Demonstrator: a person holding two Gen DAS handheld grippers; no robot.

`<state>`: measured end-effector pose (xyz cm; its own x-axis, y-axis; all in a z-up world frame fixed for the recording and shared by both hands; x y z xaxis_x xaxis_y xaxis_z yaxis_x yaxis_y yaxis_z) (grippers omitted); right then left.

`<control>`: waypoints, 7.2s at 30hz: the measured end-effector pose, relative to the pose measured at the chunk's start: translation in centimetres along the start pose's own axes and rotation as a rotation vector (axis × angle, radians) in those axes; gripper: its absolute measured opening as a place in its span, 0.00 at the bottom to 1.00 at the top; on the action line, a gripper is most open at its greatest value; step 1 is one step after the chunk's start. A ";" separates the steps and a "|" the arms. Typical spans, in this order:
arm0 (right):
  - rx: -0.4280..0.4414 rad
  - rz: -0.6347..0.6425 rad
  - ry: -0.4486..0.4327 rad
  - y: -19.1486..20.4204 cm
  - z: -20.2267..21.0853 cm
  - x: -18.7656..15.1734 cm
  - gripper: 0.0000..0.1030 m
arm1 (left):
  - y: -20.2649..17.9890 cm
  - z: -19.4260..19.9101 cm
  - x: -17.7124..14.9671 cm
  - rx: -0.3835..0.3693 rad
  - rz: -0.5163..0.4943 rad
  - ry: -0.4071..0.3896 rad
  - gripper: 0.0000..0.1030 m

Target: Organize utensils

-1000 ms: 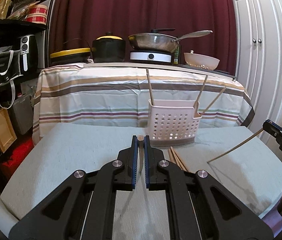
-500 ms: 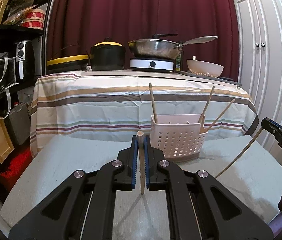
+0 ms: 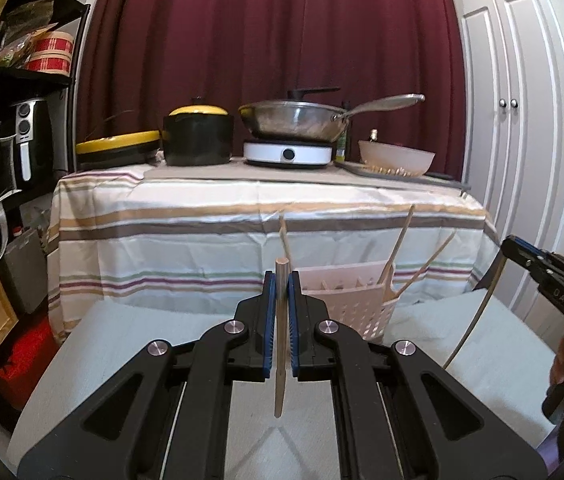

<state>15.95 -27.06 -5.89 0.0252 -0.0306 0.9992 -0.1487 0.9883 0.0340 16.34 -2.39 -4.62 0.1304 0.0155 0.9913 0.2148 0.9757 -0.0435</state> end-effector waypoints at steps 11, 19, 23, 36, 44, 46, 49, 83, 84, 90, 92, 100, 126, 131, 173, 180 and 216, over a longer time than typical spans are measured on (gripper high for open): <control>0.039 0.012 -0.101 0.0 -2.4 4.7 0.06 | -1.8 -2.3 4.3 -0.065 0.005 -0.055 0.06; 0.056 0.009 -0.165 -0.4 -4.2 7.7 0.06 | -3.0 -4.0 8.1 -0.089 -0.023 -0.123 0.06; 0.063 0.011 -0.187 -0.5 -5.7 8.8 0.06 | -3.8 -5.2 9.7 -0.102 -0.034 -0.149 0.06; 0.076 -0.007 -0.203 -1.0 -9.6 9.7 0.06 | -5.1 -10.4 12.6 -0.108 -0.039 -0.204 0.06; 0.079 -0.023 -0.169 -1.1 -11.8 7.7 0.06 | -4.3 -14.4 9.8 -0.098 -0.003 -0.141 0.06; 0.081 -0.029 -0.148 -1.2 -12.5 6.4 0.06 | -4.0 -15.1 8.7 -0.096 0.001 -0.124 0.06; 0.085 -0.033 -0.110 -1.2 -13.4 4.5 0.06 | -3.4 -16.5 6.7 -0.090 0.014 -0.078 0.06; -0.010 -0.063 0.080 -0.4 -2.0 -4.9 0.42 | -1.3 -4.7 -2.1 0.009 0.029 0.034 0.58; -0.016 -0.064 0.086 -0.4 -1.6 -5.2 0.42 | -1.1 -4.4 -2.5 0.015 0.034 0.041 0.58; -0.047 -0.066 0.120 -0.3 0.7 -7.4 0.42 | 0.2 -1.6 -5.3 0.067 0.044 0.071 0.58; -0.050 -0.062 0.132 0.1 1.5 -8.1 0.42 | 0.2 -0.7 -6.2 0.075 0.041 0.079 0.58; -0.060 -0.044 0.190 1.3 4.3 -12.1 0.42 | -0.1 1.7 -10.2 0.097 0.021 0.132 0.58; 0.045 -0.020 0.403 6.7 7.7 -21.8 0.32 | -1.1 5.3 -20.3 0.103 0.010 0.296 0.57; 0.058 -0.019 0.433 7.1 7.5 -22.5 0.31 | -1.9 5.2 -20.5 0.085 0.010 0.304 0.57; -0.027 -0.111 0.445 2.3 7.7 -23.4 0.07 | -7.7 3.6 -24.2 -0.044 -0.023 0.404 0.50; -0.027 -0.114 0.444 2.3 7.7 -23.4 0.07 | -7.7 3.4 -25.0 -0.023 -0.032 0.429 0.49; -0.030 -0.106 0.369 2.0 8.0 -21.3 0.07 | -8.2 4.1 -22.8 -0.046 -0.061 0.282 0.06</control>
<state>7.23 -25.61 -26.91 0.3942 -0.0823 0.9154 -0.0973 0.9867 0.1305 7.68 -9.81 -26.35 0.3786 -0.1106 0.9189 0.2735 0.9619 0.0031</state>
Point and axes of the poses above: each gripper's, at about its wrist camera, not at the fingertips, and z roughly against the way its jaws point, y to its left, x to its top, the point moved 8 cm from there along -z, roughly the way its jaws point, and after that the axes turned 12 degrees about -y, right-handed, at the moved point
